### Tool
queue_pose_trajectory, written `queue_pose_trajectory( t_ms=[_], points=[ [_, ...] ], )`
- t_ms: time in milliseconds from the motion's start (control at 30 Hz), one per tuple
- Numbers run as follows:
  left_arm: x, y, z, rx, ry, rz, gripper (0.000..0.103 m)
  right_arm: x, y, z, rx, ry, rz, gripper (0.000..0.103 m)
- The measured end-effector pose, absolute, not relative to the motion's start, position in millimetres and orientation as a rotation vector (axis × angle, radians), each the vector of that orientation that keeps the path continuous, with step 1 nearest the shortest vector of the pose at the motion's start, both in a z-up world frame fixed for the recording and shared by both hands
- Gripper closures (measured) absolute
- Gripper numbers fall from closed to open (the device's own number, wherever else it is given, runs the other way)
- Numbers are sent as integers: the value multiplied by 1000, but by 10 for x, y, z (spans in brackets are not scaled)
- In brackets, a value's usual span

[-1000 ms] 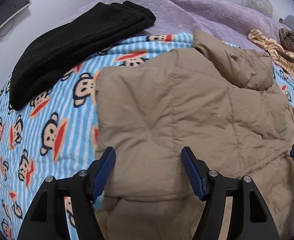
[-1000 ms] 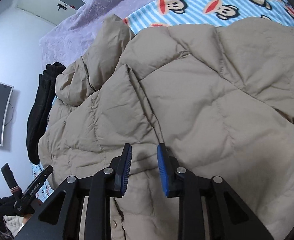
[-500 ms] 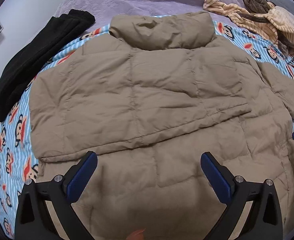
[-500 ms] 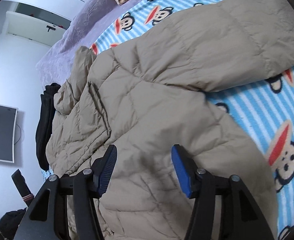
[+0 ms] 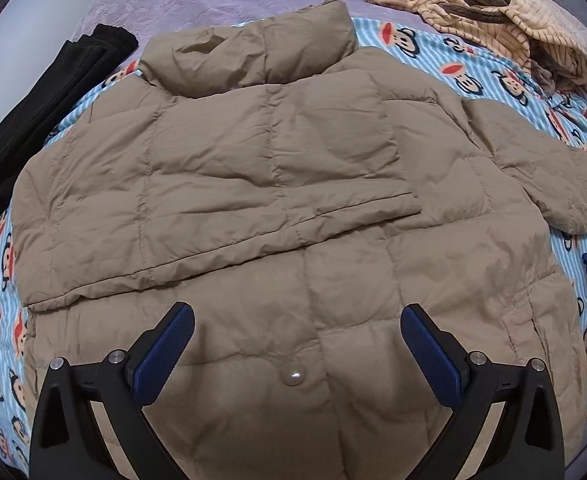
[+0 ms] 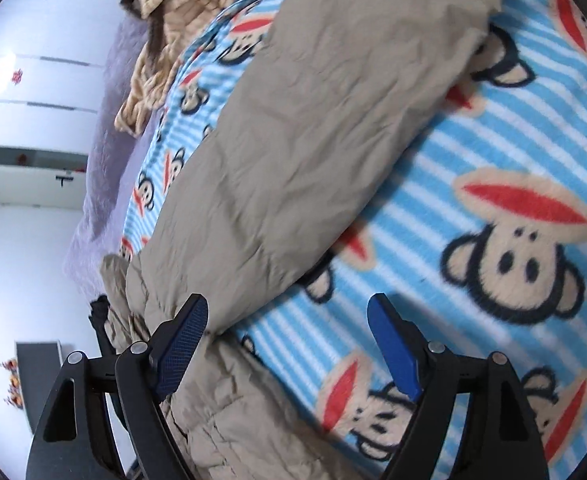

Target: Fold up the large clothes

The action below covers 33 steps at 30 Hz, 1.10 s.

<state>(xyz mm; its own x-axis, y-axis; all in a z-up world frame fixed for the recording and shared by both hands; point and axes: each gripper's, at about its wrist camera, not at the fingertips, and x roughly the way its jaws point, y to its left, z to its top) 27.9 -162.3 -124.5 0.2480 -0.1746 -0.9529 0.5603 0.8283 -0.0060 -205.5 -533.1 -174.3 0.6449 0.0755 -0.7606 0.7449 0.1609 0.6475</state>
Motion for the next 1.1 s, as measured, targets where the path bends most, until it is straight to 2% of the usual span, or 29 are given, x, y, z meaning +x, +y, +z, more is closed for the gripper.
queue_pose_trajectory(
  t_ms=[267,533,567,600,633,667,700,833,1100],
  points=[
    [237,-1843,-1208,314,1242,-505,0,-2211,-6049,-1832,1482,546,-592,19],
    [304,-1884,-1128,285,1216,-496,0,-2203,-6274,-2026,1712,370,-514,21],
    [322,-1864,-1123,282,1215,-494,0,-2203,-6280,-2053,1740,346,-500,31],
    [339,-1846,-1121,282,1212,-488,0,-2199,-6286,-2075,1761,332,-483,52],
    [359,-1822,-1121,284,1208,-481,0,-2194,-6289,-2092,1779,321,-462,63],
    [378,-1795,-1123,286,1206,-473,0,-2170,-6293,-2101,1787,317,-443,82],
    [401,-1766,-1128,288,1206,-466,0,-2161,-6282,-2090,1781,316,-436,94],
    [528,-1595,-1111,264,1207,-443,0,-1985,-6196,-1813,1676,319,-364,95],
    [838,-1142,-1076,202,1164,-378,0,-777,-5411,-780,1151,545,-146,94]
  ],
)
